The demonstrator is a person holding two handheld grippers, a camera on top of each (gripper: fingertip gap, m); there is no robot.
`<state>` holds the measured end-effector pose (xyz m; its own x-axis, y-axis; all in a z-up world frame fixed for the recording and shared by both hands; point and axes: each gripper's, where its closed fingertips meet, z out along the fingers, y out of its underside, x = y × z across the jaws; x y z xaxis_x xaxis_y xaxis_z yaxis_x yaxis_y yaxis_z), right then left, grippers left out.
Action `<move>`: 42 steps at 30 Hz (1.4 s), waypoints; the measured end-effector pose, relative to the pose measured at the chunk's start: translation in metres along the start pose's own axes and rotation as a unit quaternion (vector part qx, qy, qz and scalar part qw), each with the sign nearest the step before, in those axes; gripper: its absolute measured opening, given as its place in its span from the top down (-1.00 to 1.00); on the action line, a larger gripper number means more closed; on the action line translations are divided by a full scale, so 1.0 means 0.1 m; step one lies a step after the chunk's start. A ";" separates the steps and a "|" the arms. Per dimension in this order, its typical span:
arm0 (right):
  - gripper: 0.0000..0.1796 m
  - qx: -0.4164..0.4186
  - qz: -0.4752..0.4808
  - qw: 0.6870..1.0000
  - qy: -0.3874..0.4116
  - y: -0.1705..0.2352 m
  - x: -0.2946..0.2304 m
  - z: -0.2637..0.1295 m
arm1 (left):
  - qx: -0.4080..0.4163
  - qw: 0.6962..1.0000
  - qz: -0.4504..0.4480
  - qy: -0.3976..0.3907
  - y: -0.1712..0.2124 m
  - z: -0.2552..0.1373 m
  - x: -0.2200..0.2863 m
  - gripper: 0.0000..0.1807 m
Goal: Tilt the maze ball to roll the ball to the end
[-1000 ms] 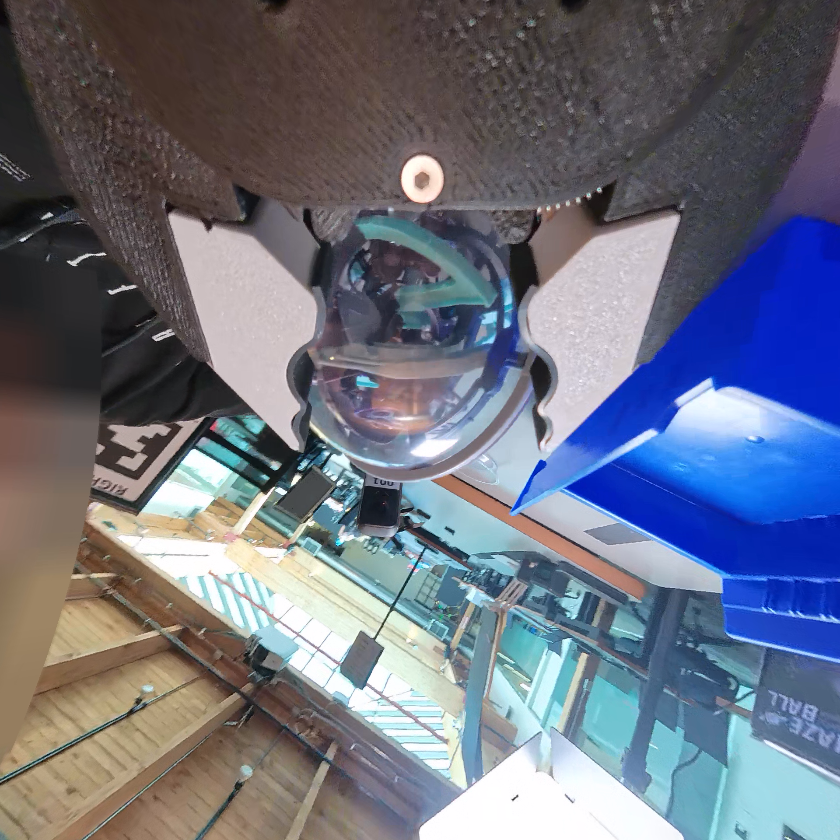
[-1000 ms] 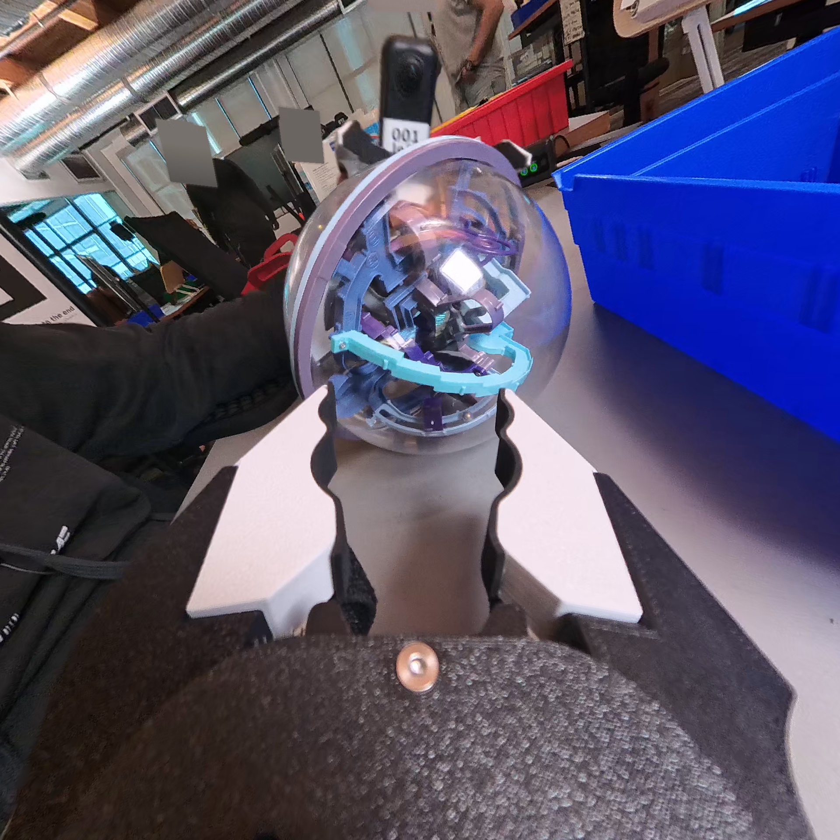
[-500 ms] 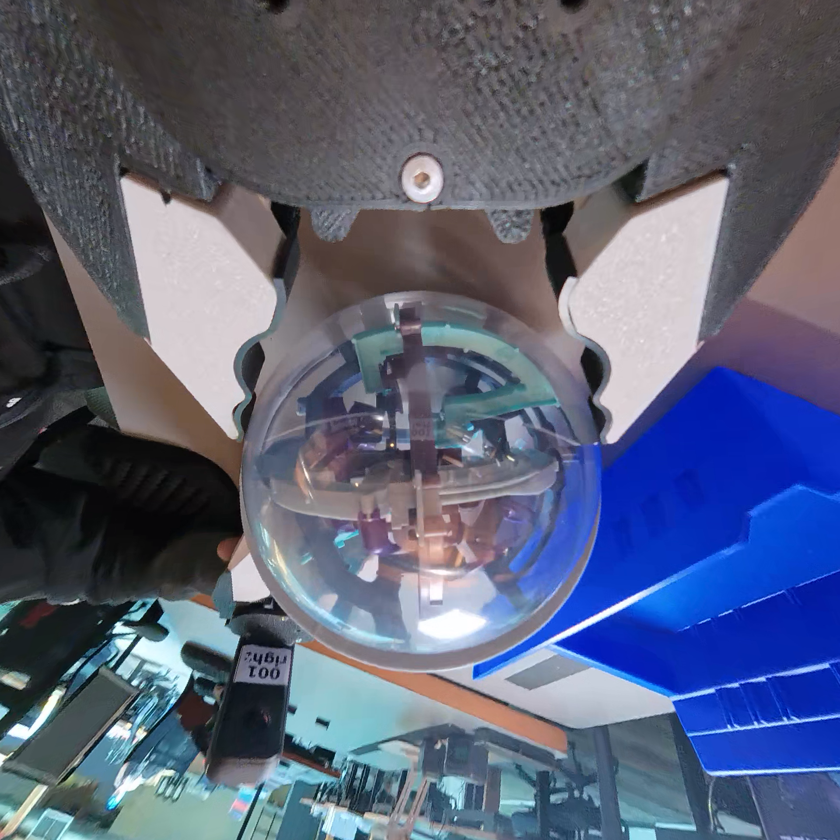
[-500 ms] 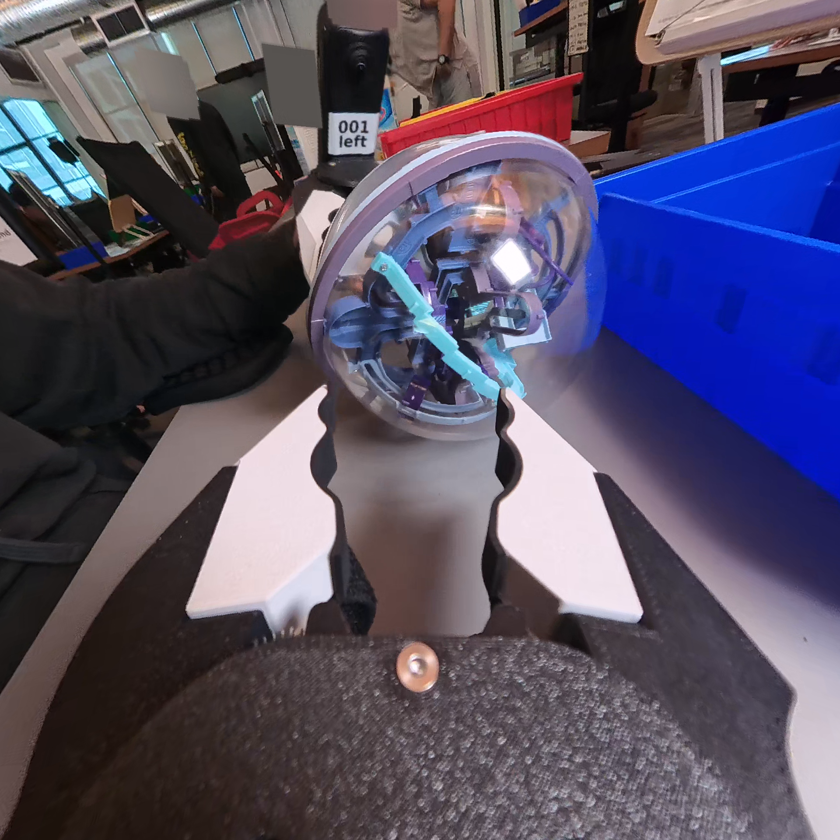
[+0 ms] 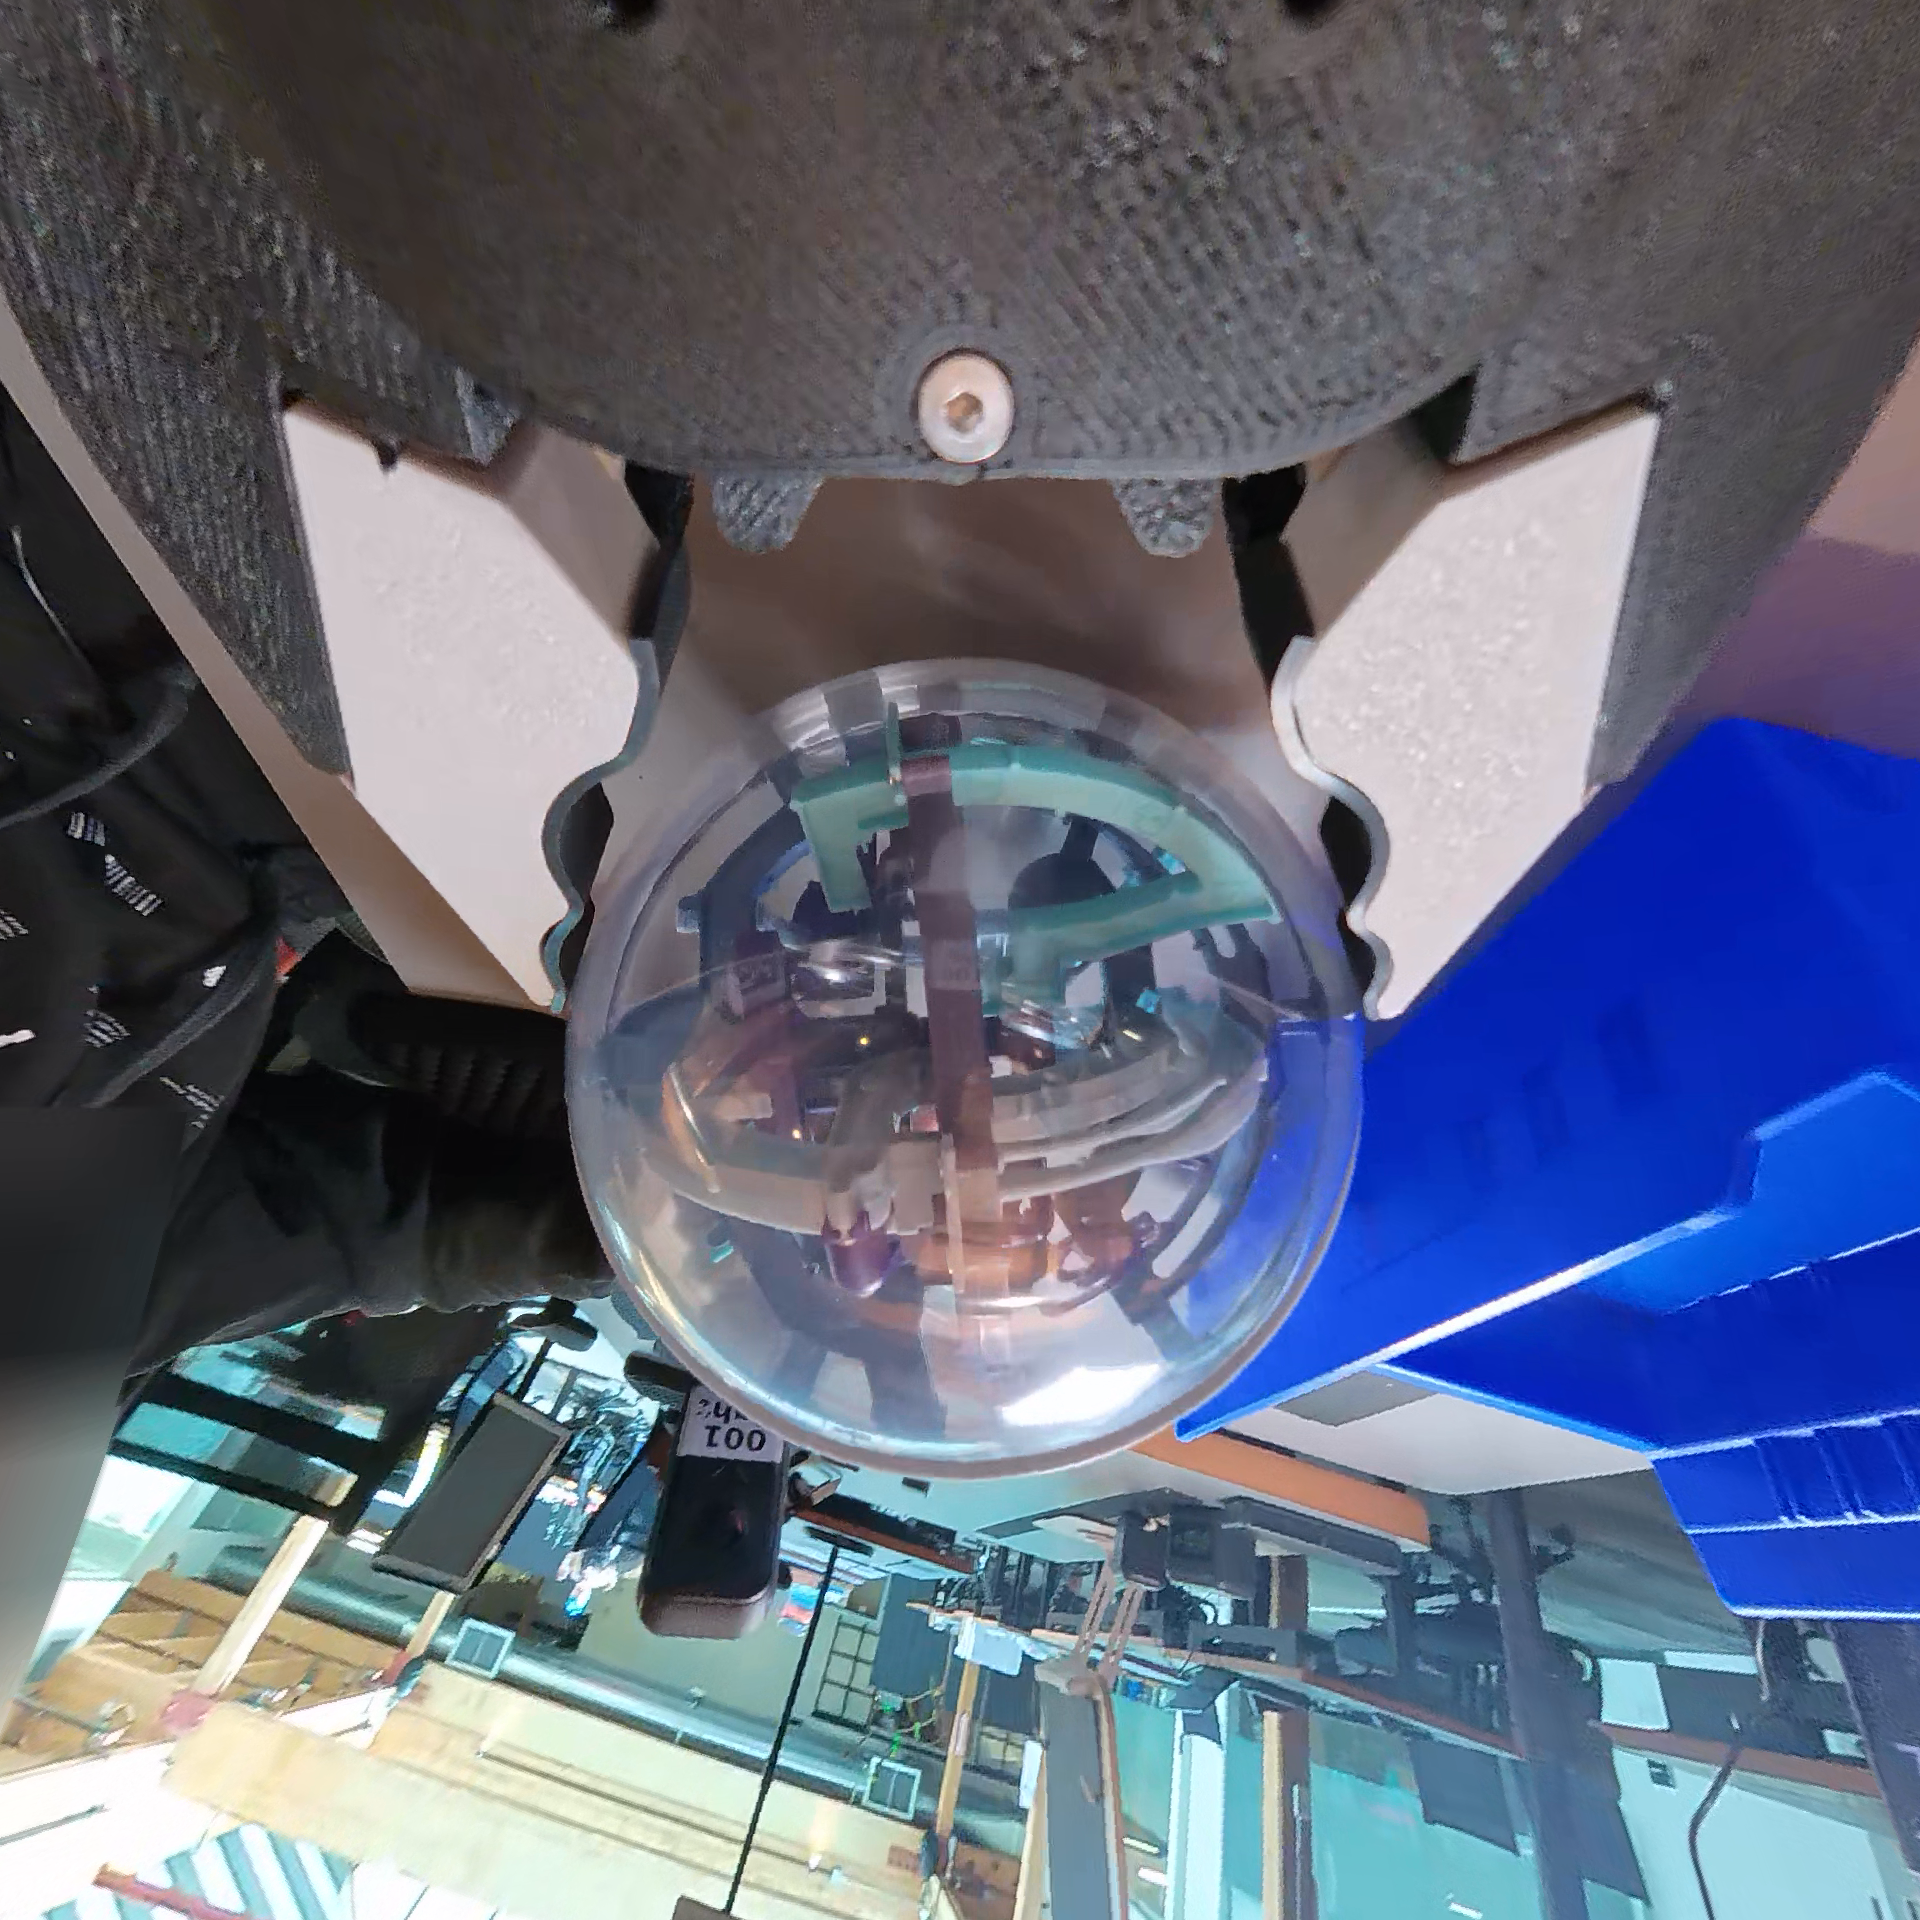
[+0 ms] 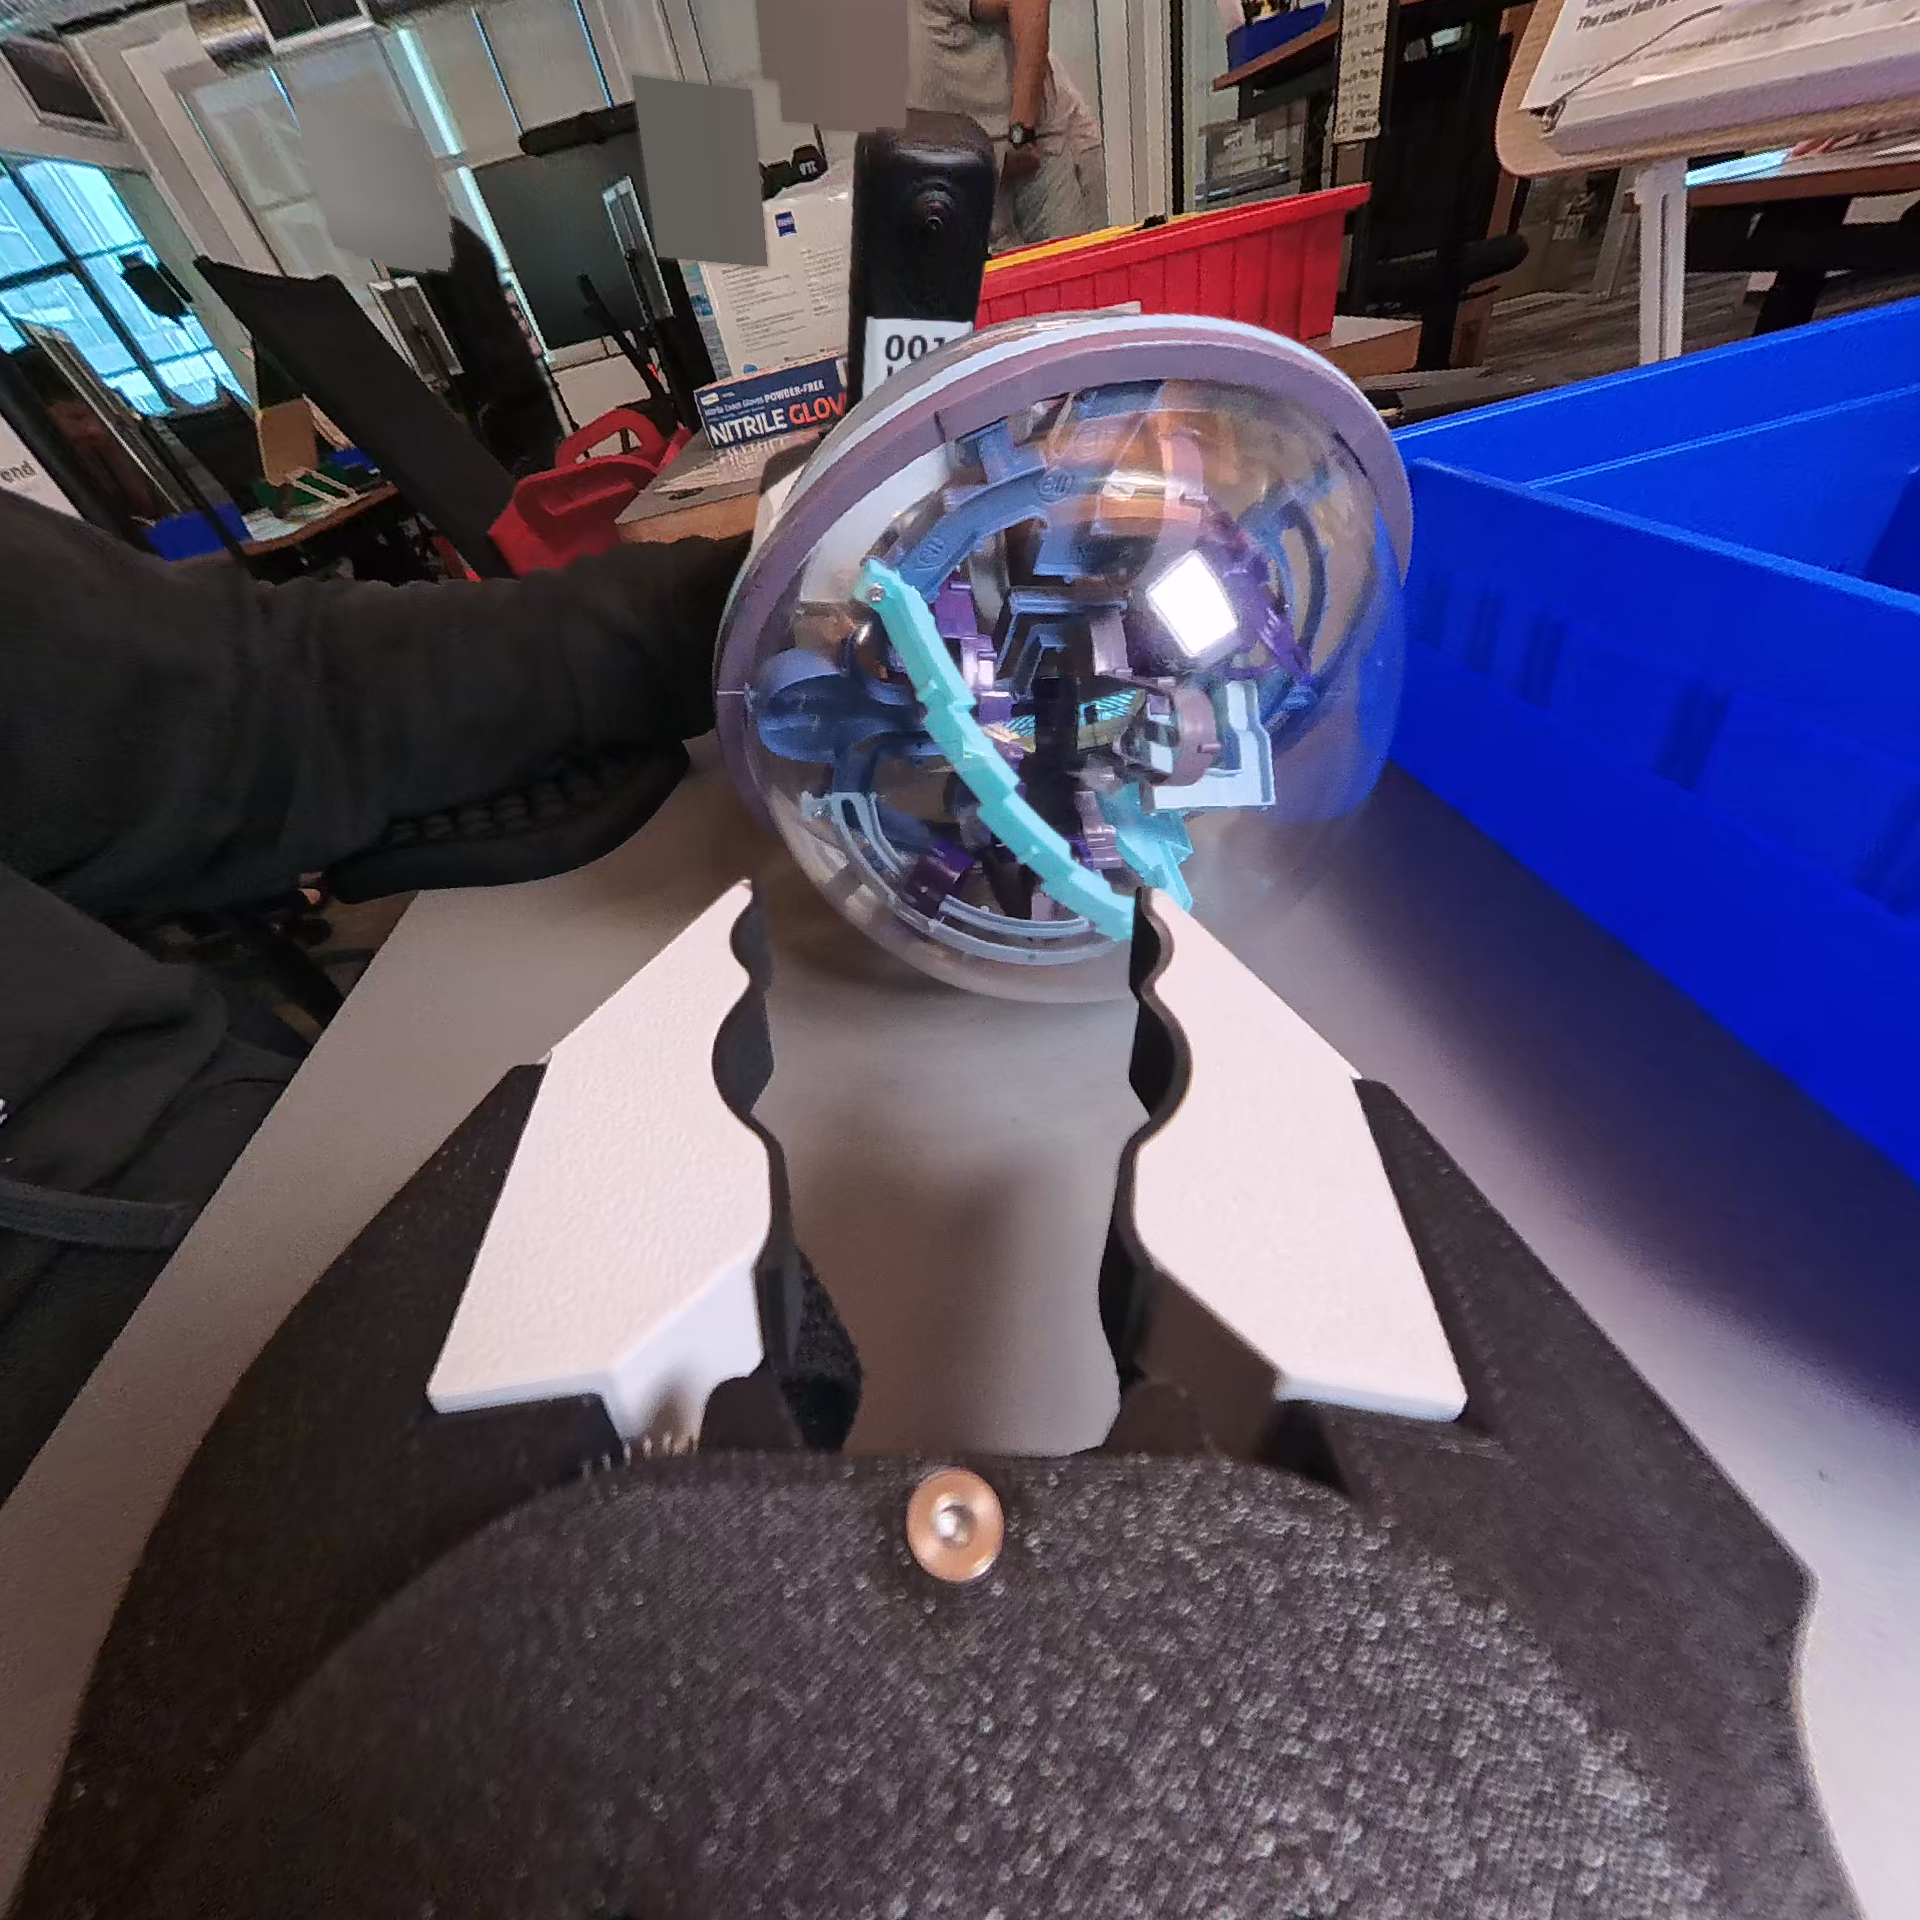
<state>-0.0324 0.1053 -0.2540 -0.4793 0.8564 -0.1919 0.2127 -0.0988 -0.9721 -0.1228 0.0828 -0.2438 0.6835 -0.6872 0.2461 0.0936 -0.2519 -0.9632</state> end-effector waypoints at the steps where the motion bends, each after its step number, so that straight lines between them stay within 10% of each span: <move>1: 0.24 -0.001 -0.003 1.000 0.002 0.00 0.00 0.00 | 0.003 1.000 0.000 0.007 0.00 0.00 0.00 -0.55; 24: -0.02 -0.151 -0.197 0.969 -0.022 0.31 0.38 0.38 | 0.034 0.998 0.010 0.044 0.01 -0.07 0.07 -0.53; 32: 0.01 -0.077 -0.101 0.990 -0.056 0.04 0.30 0.23 | 0.032 0.990 -0.117 0.077 0.04 -0.08 0.03 -0.53; 42: 0.06 0.004 -0.131 0.990 -0.049 -0.23 0.08 0.00 | -0.058 0.996 -0.015 0.061 0.28 -0.10 0.19 -0.29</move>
<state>-0.0407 0.1145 -0.2326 -0.5981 0.7995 0.0556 0.0632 0.1162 -0.9912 -0.1145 0.0559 -0.2646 0.5883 -0.7540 0.2923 0.0227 -0.3459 -0.9380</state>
